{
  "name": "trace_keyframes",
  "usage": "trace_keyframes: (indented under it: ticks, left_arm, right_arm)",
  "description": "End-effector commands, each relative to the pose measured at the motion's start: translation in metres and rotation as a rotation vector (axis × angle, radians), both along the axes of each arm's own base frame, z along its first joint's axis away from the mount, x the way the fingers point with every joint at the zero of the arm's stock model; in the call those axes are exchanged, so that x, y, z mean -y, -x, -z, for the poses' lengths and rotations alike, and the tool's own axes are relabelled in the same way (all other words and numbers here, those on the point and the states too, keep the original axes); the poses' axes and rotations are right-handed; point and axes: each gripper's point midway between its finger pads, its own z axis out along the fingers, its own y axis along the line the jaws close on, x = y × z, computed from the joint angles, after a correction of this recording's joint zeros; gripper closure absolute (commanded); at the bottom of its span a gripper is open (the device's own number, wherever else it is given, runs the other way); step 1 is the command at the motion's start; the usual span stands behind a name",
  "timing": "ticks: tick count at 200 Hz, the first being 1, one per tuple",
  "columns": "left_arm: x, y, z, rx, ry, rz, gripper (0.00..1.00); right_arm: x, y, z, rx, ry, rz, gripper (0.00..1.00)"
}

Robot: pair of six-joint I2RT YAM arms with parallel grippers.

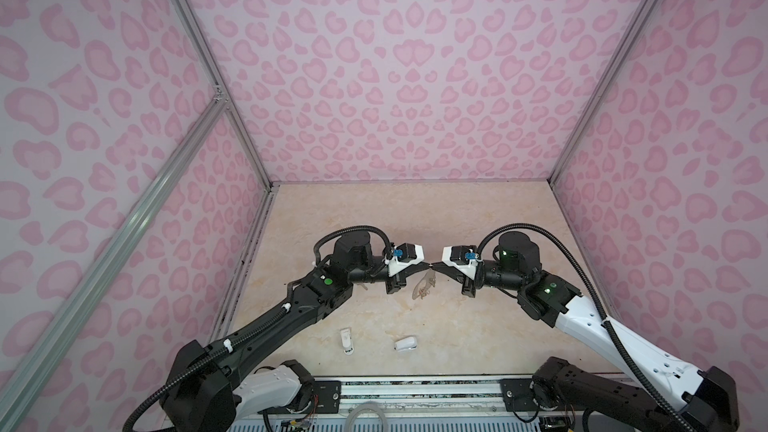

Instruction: Put the keys on the keyring

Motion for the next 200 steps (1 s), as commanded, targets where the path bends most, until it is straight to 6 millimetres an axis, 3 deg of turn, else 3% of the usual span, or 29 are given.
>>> trace_keyframes:
  ticks: [1, 24, 70, 159, 200]
  left_arm:
    - [0.001, 0.002, -0.002, 0.018, -0.007, 0.019, 0.87]
    - [-0.002, -0.001, 0.0, 0.051, -0.047, 0.003, 0.81]
    - [-0.007, -0.004, 0.003, 0.106, -0.149, 0.002, 0.81]
    - [-0.006, 0.003, 0.014, 0.166, -0.26, 0.055, 0.81]
    - [-0.002, -0.001, 0.016, 0.176, -0.284, 0.055, 0.89]
  right_arm:
    - [-0.002, 0.002, 0.0, 0.009, 0.016, -0.024, 1.0]
    - [-0.002, 0.005, 0.008, -0.022, 0.066, -0.045, 1.0]
    - [-0.001, 0.006, 0.021, -0.071, 0.132, -0.063, 1.0]
    - [-0.006, 0.004, 0.018, -0.082, 0.13, -0.079, 1.0]
    - [-0.008, 0.004, 0.016, -0.087, 0.133, -0.089, 1.0]
